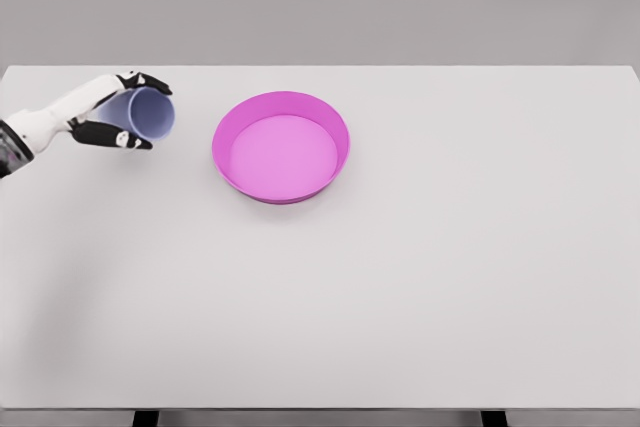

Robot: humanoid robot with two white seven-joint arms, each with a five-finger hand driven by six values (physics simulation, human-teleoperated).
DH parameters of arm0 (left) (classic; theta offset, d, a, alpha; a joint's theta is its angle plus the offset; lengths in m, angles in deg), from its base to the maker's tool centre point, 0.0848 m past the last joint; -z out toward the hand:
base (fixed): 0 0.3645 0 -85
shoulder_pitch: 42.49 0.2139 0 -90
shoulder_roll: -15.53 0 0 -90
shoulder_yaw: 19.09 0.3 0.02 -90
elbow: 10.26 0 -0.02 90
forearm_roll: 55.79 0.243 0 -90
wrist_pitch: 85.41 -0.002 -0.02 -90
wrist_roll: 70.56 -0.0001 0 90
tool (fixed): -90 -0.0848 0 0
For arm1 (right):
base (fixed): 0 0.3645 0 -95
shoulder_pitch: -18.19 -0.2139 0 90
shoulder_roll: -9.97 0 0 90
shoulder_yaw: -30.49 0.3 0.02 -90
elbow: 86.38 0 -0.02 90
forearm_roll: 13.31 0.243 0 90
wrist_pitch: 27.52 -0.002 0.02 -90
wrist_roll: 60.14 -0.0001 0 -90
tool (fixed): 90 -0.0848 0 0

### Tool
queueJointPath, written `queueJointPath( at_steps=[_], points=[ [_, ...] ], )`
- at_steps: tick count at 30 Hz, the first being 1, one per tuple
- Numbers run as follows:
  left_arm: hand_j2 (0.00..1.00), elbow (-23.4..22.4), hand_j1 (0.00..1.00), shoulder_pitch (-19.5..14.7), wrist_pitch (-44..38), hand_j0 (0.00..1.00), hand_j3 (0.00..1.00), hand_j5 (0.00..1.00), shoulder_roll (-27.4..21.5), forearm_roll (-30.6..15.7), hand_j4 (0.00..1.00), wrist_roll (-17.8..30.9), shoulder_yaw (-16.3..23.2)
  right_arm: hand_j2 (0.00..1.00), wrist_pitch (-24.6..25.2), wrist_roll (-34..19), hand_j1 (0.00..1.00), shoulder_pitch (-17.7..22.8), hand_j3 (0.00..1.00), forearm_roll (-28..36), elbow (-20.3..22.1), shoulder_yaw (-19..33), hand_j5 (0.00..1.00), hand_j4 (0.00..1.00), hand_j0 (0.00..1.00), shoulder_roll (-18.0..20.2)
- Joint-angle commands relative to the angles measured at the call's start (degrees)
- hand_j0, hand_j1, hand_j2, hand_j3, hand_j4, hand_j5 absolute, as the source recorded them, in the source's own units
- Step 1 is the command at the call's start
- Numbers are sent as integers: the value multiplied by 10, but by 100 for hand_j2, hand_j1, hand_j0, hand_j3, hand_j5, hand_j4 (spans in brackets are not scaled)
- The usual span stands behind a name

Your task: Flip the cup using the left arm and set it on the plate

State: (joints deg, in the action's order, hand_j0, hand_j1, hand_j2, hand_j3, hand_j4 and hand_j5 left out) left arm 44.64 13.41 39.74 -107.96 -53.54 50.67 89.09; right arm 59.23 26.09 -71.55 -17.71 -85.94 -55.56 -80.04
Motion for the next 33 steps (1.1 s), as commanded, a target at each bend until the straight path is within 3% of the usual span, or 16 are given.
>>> queueJointPath(
  at_steps=[1,4,15,19,24,27,33],
  points=[
    [69,13,69,0,-1,69,69,69,3,-30,69,-1,-1,100,0,0,100,0,100,0,0,0,100,100,100,0],
    [69,40,69,0,-1,69,69,69,3,-41,69,-1,-1,100,-1,0,100,0,100,0,0,0,100,100,100,0],
    [69,45,69,22,-1,69,69,69,49,-118,69,-2,20,100,0,0,100,1,100,0,0,0,100,100,100,0],
    [68,47,68,23,-1,68,68,68,79,-124,68,-2,20,100,0,0,100,0,100,0,0,0,100,100,100,0],
    [68,71,68,31,-1,68,68,68,81,-138,68,-2,20,100,0,0,100,0,100,0,0,0,100,100,100,0],
    [67,108,67,40,-1,67,67,67,82,-160,67,-2,20,100,0,0,100,0,100,0,0,0,100,100,100,0],
    [67,115,67,57,-1,67,67,67,104,-170,67,-3,22,100,0,0,100,0,100,0,0,0,100,100,100,0]
  ],
)
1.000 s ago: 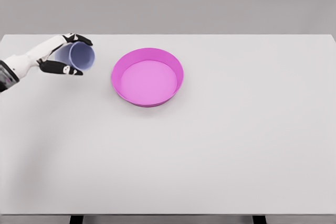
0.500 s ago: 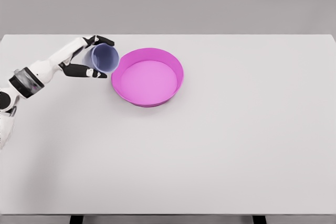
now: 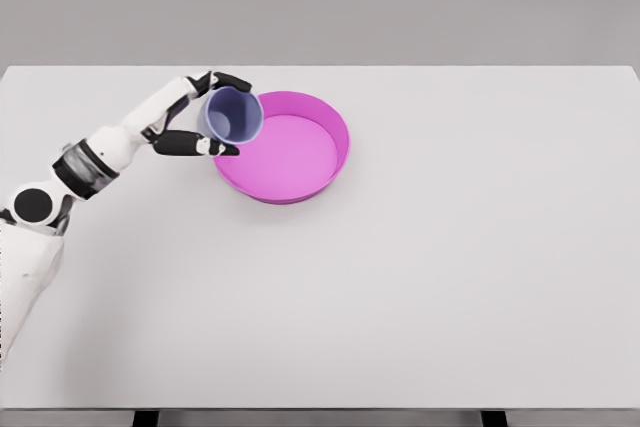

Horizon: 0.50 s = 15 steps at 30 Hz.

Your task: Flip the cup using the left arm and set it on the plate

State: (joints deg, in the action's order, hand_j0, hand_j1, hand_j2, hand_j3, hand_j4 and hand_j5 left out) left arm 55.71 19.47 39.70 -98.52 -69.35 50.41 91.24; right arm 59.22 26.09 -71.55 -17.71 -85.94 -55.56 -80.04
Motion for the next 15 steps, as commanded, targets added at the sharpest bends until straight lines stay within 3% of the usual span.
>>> queueJointPath(
  at_steps=[1,9,15],
  points=[
    [67,11,67,1,-1,67,67,67,14,-12,67,0,1,100,0,0,100,0,100,0,0,0,100,100,100,0],
    [67,22,67,3,-1,67,67,67,37,-11,67,1,54,100,0,0,100,0,100,0,0,0,100,100,100,0],
    [68,-10,68,-1,-1,68,68,68,51,-14,68,1,57,100,0,0,100,0,100,0,0,0,100,100,100,0]
  ],
)
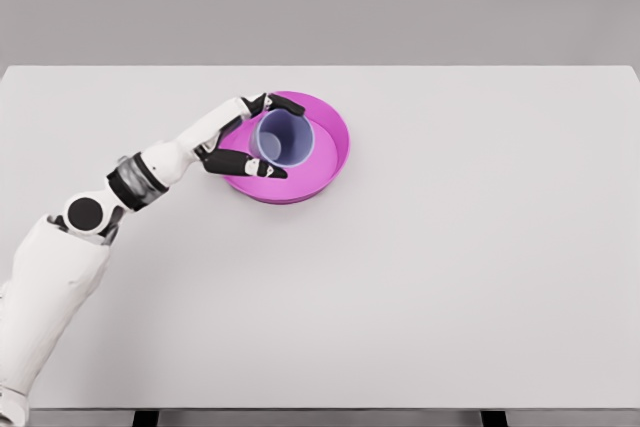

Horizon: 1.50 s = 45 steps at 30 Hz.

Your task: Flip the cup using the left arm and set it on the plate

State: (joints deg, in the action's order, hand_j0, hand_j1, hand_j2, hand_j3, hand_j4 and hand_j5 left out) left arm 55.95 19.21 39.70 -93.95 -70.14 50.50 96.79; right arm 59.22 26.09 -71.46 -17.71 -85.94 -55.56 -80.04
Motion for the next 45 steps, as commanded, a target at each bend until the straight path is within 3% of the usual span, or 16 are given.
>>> queueJointPath(
  at_steps=[1,14,17,22,26,31,37,45],
  points=[
    [68,-17,68,-1,-1,68,68,68,10,-5,68,0,-1,100,0,0,100,-1,100,0,0,0,100,100,100,0],
    [70,-60,70,-3,-1,70,70,70,55,-45,70,0,-5,100,0,0,100,-1,100,0,0,0,100,100,100,0],
    [71,-65,71,-4,-1,71,71,71,60,-43,71,0,-5,100,0,0,100,-1,100,0,0,0,100,100,100,0],
    [71,-129,71,-9,-1,71,71,71,87,-24,71,1,2,100,-1,0,100,0,100,0,0,0,100,100,100,0],
    [71,-151,71,-20,-1,71,71,71,88,-23,71,1,-3,100,0,0,100,-1,100,0,0,0,100,100,100,0],
    [71,-153,71,-33,-1,71,71,71,87,-23,71,1,-5,100,0,0,100,-1,100,0,0,0,100,100,100,0],
    [96,-170,96,-33,-1,96,96,96,88,-22,96,2,0,100,0,0,100,-1,100,0,0,0,100,100,100,0],
    [100,-166,100,-41,-1,100,100,100,81,-22,100,2,-7,100,0,0,100,-1,100,0,0,0,100,100,100,0]
  ],
)
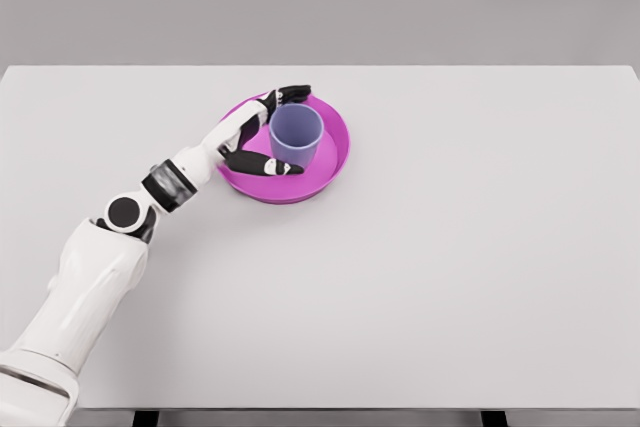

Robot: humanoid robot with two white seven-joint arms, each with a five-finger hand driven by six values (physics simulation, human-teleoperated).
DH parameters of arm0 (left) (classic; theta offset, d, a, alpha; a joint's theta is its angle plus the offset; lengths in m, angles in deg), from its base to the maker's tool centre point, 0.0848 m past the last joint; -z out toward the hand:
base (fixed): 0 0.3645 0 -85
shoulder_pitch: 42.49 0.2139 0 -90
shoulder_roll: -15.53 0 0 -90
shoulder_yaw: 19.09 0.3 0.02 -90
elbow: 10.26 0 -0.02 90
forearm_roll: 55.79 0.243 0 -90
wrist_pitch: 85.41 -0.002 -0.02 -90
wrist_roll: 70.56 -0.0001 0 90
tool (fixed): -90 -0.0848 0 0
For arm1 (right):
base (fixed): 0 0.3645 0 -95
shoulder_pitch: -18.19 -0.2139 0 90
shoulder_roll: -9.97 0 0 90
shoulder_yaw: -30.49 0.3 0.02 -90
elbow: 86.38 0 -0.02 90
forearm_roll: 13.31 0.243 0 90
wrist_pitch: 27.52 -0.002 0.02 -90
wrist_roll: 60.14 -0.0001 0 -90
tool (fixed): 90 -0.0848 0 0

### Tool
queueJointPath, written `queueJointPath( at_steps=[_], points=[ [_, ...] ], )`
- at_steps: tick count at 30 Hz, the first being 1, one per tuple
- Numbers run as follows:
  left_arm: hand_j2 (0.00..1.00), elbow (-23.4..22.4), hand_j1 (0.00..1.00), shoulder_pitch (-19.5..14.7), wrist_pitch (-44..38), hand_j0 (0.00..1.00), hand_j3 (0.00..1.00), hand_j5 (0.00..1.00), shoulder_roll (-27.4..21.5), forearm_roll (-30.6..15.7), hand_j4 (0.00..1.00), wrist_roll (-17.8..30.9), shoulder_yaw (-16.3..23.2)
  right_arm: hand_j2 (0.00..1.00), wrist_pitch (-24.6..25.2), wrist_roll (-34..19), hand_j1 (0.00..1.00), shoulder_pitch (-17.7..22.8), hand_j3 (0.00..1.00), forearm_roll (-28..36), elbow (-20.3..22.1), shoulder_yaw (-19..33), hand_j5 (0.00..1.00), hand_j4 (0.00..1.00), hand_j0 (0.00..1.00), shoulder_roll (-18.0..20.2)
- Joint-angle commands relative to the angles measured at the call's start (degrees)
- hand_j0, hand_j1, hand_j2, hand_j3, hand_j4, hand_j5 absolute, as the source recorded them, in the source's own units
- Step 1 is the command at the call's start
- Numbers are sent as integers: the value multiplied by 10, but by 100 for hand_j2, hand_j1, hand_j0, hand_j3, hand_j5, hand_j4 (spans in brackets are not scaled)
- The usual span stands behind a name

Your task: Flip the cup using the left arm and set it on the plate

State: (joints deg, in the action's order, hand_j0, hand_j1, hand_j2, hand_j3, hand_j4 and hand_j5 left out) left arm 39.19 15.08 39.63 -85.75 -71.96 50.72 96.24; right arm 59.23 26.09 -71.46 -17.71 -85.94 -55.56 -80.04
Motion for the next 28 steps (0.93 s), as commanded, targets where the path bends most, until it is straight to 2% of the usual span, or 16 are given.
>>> queueJointPath(
  at_steps=[1,4,8,12,14,18,19,23,24,26,28],
  points=[
    [100,4,100,-1,0,100,100,100,-2,-4,100,0,-2,100,0,0,100,-1,100,0,0,0,100,100,100,0],
    [100,2,100,-15,0,100,100,100,-7,-4,100,0,-4,100,0,0,100,-1,100,0,0,0,100,100,100,0],
    [100,6,100,-16,0,100,100,100,-53,-4,100,0,-20,100,0,0,100,-1,100,0,0,0,100,100,100,0],
    [100,7,100,-17,0,100,100,100,-65,-4,100,0,-20,100,0,0,100,-1,100,0,0,0,100,100,100,0],
    [100,8,100,-15,0,100,100,100,-87,-4,100,0,-21,100,0,0,100,-1,100,0,0,0,100,100,100,0],
    [100,7,100,-10,0,100,100,100,-173,-4,100,1,-36,100,0,0,100,-1,100,0,0,0,100,100,100,0],
    [100,7,100,-10,0,100,100,100,-210,-4,100,2,-36,100,0,0,100,0,100,0,0,0,100,100,100,0],
    [100,7,100,1,0,100,100,100,-295,-4,100,5,-26,100,-1,0,100,-1,100,0,0,0,100,100,100,0],
    [100,18,100,10,0,100,100,100,-302,-4,100,5,-27,100,0,0,100,-1,100,0,0,0,100,100,100,0],
    [100,85,100,25,0,100,100,100,-307,-3,100,8,-27,100,0,0,100,0,100,0,0,0,100,100,100,0],
    [100,106,100,30,0,100,100,100,-307,5,100,30,-31,100,0,0,100,-1,100,0,0,0,100,100,100,0]
  ],
)
